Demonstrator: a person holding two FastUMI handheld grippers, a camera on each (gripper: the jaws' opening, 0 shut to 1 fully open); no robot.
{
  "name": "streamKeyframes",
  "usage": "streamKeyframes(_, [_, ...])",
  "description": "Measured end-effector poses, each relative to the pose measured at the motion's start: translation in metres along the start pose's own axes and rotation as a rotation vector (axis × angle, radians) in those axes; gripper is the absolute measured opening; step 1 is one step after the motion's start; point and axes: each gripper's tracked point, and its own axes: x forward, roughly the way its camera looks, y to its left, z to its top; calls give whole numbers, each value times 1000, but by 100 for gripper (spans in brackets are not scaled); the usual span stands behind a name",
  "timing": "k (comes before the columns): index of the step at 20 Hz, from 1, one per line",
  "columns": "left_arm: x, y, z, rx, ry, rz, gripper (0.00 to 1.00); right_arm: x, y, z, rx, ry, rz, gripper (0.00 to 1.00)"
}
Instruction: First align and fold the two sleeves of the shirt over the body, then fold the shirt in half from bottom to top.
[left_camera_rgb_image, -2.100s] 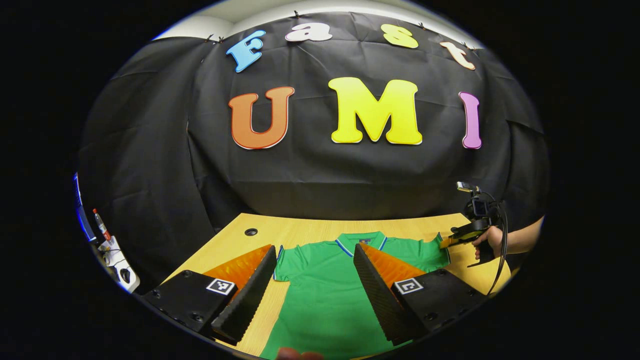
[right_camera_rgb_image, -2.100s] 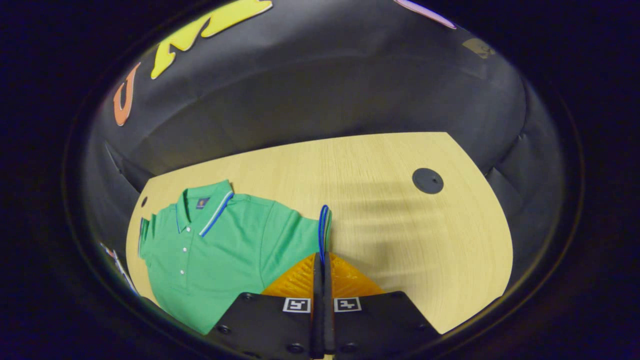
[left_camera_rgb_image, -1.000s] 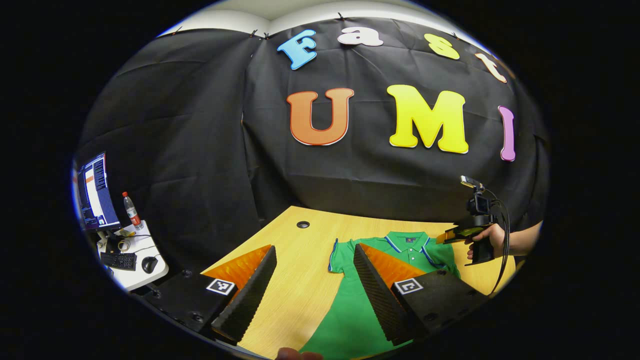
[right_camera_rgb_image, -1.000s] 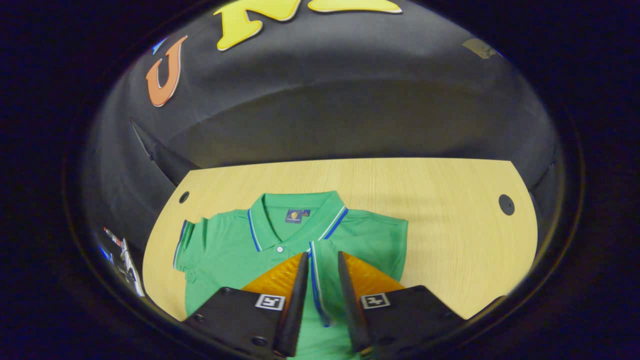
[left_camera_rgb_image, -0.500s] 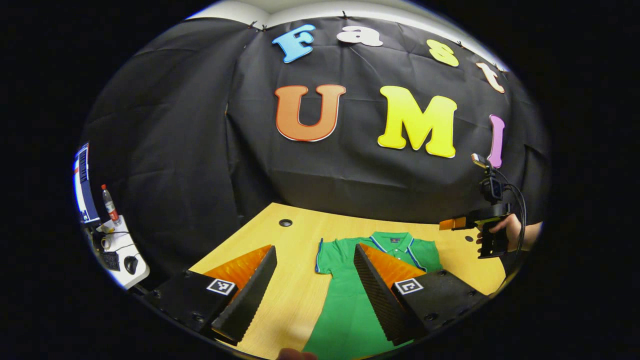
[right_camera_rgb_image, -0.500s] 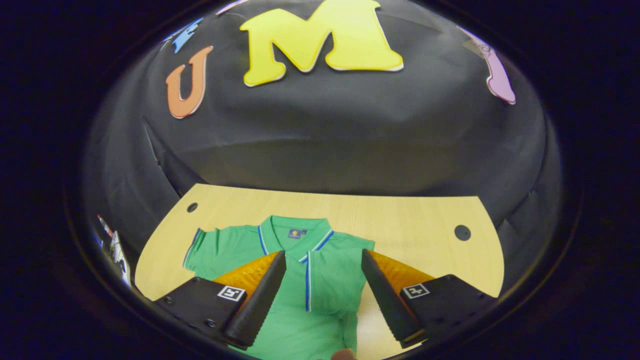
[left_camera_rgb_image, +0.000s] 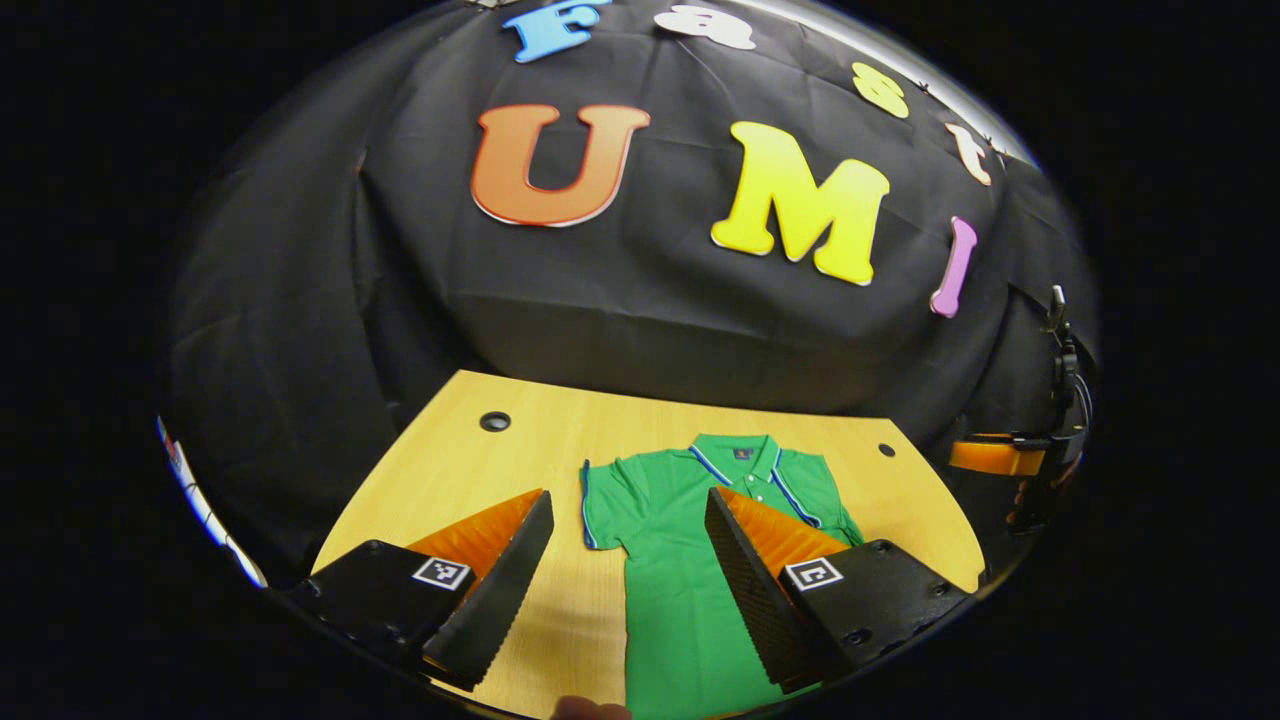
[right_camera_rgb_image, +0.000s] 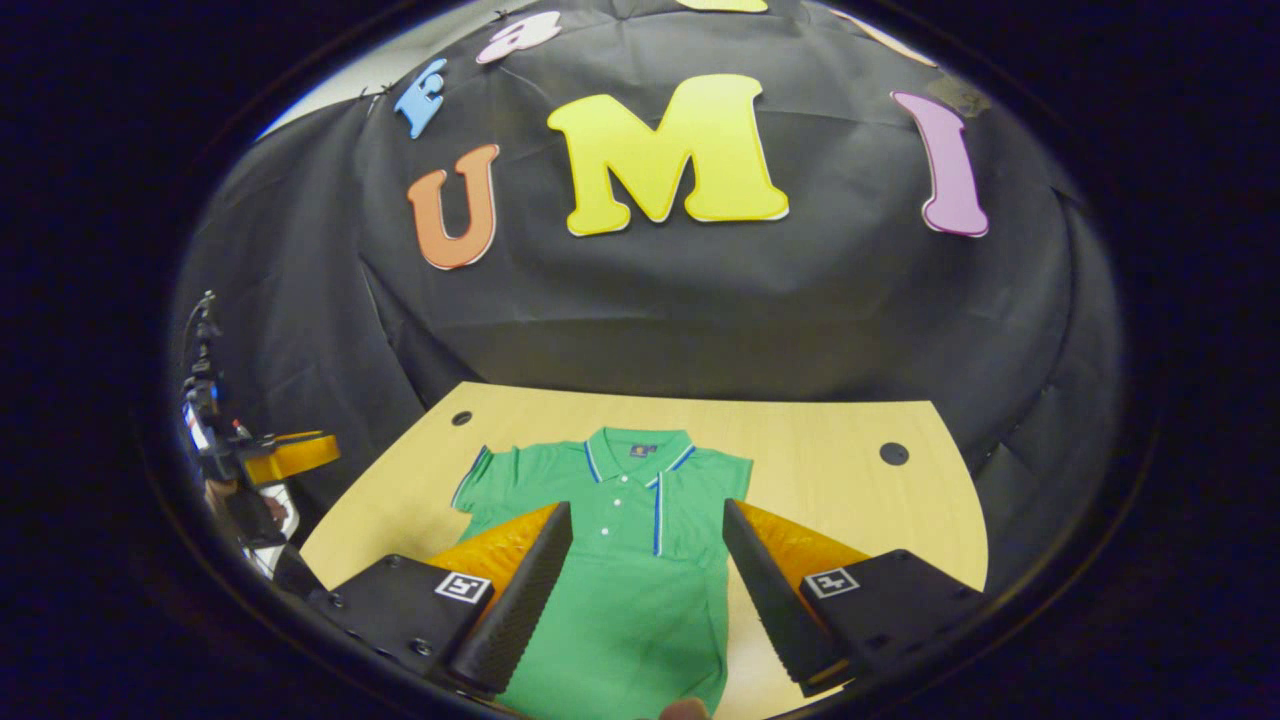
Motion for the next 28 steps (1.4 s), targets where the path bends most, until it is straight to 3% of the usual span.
streamKeyframes(2, [19, 1, -1, -8, 59, -45, 99, -21, -8, -12, -19, 2, -27, 92])
streamKeyframes(3, [27, 1, -3, -19, 88, -63, 99, -33, -15, -17, -50, -1, -51, 97])
streamKeyframes(8, [73, 18, -25, -74, 273, -111, 99, -68, -13, -42, -147, 20, -80, 98])
streamKeyframes(13, [121, 36, -55, -95, 442, -134, 99, -75, -15, -55, -127, 30, -117, 98])
streamKeyframes(14, [129, 41, -59, -85, 469, -132, 99, -76, -17, -58, -116, 35, -122, 93])
streamKeyframes(17, [149, 49, -75, -72, 537, -150, 98, -78, -30, -72, -92, 63, -152, 93])
streamKeyframes(18, [157, 51, -85, -74, 564, -151, 98, -79, -34, -77, -80, 75, -163, 97])
streamKeyframes(19, [161, 52, -92, -76, 587, -150, 98, -79, -38, -81, -68, 84, -174, 93])
streamKeyframes(20, [166, 55, -98, -76, 607, -148, 97, -80, -41, -85, -55, 91, -183, 98])
streamKeyframes(21, [170, 57, -103, -78, 623, -147, 97, -81, -44, -89, -44, 99, -192, 93])
streamKeyframes(23, [179, 56, -109, -105, 648, -142, 97, -81, -48, -96, -27, 120, -204, 98])
streamKeyframes(24, [183, 58, -109, -122, 653, -137, 97, -81, -50, -98, -24, 127, -211, 93])
streamKeyframes(25, [186, 60, -111, -136, 660, -130, 96, -80, -53, -99, -18, 130, -216, 98])
streamKeyframes(27, [193, 58, -113, -175, 676, -123, 92, -79, -56, -97, -6, 127, -225, 98])
streamKeyframes(28, [195, 58, -113, -199, 682, -121, 98, -78, -59, -98, -1, 127, -234, 93])
